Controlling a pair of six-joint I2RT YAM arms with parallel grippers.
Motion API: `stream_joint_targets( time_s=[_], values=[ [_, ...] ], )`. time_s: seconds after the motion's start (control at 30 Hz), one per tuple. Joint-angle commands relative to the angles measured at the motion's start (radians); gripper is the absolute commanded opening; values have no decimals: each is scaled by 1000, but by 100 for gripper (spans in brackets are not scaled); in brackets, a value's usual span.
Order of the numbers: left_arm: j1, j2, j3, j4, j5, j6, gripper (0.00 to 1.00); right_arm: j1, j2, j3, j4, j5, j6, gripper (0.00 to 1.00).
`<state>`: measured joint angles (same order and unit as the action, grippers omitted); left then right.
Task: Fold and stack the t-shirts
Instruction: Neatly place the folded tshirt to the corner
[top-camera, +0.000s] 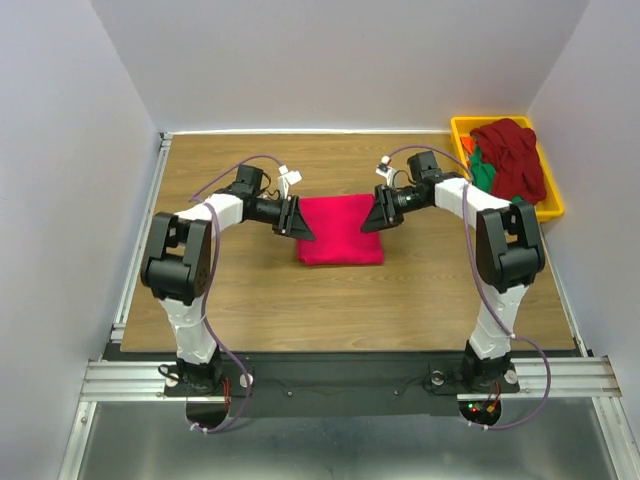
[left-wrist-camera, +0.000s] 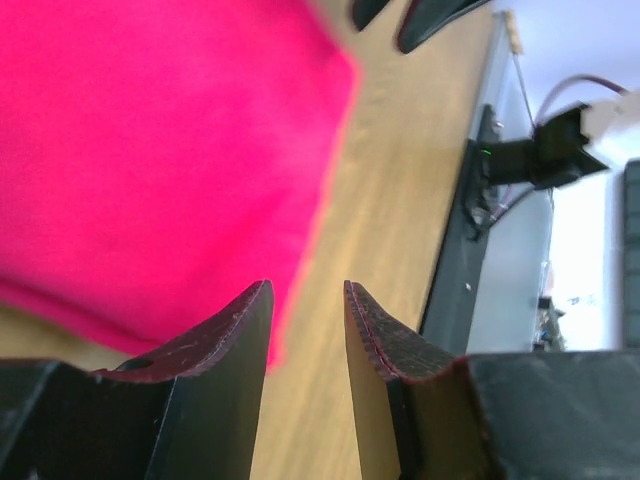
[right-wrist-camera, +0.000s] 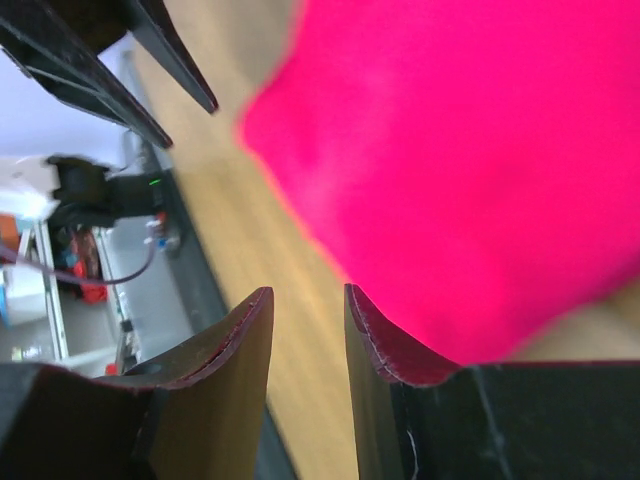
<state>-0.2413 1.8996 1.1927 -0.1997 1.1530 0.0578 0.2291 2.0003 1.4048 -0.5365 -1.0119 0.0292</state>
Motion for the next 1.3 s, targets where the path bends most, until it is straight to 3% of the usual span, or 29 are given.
stream_joint_targets(
  time_s=[0.0, 0.1, 0.27, 0.43, 0.53, 0.67, 0.77, 0.87, 0.9, 1.03, 1.1, 1.13, 1.2, 1.23, 1.27],
  values=[
    [-45, -144, -42, -46, 77, 47, 46, 59, -101, -49, 44, -67, 72, 40],
    [-75, -137, -93, -35, 59, 37, 46, 81, -81, -105, 72, -59, 75, 40],
    [-78, -64, -186, 127, -28, -82, 46, 82, 15, -133, 104, -13, 28, 40],
    [-30, 75, -209, 193, -177, -156, 48, 41, 95, -150, 109, 81, -18, 40],
    [34, 111, -216, 195, -193, -182, 48, 23, 92, -159, 107, 93, -20, 40],
    [60, 40, -214, 139, -132, -92, 48, 22, 8, -175, 102, 4, -9, 41],
    [59, -78, -176, -16, -119, 58, 48, 22, -120, -170, 101, -80, 12, 45],
    [54, -248, -125, -93, -304, 51, 52, 18, -228, -162, 99, -67, 29, 53],
    [53, -334, -101, -87, -344, 7, 54, 13, -292, -165, 98, -35, 34, 62],
    [-64, -448, -19, -40, -673, -50, 57, -26, -383, -164, 96, 88, 52, 85],
    [-176, -444, 27, -38, -777, -50, 59, -46, -405, -158, 90, 142, 54, 94],
    [-206, -424, 39, -38, -856, -50, 61, -66, -416, -142, 89, 183, 54, 100],
    [-280, -387, 82, -38, -916, -53, 64, -85, -420, -119, 69, 249, 48, 100],
    [-295, -341, 96, -35, -935, -84, 98, -106, -425, -101, 61, 260, 38, 100],
    [-318, -285, 132, -40, -949, -93, 99, -117, -428, -92, 53, 291, 31, 100]
  ],
)
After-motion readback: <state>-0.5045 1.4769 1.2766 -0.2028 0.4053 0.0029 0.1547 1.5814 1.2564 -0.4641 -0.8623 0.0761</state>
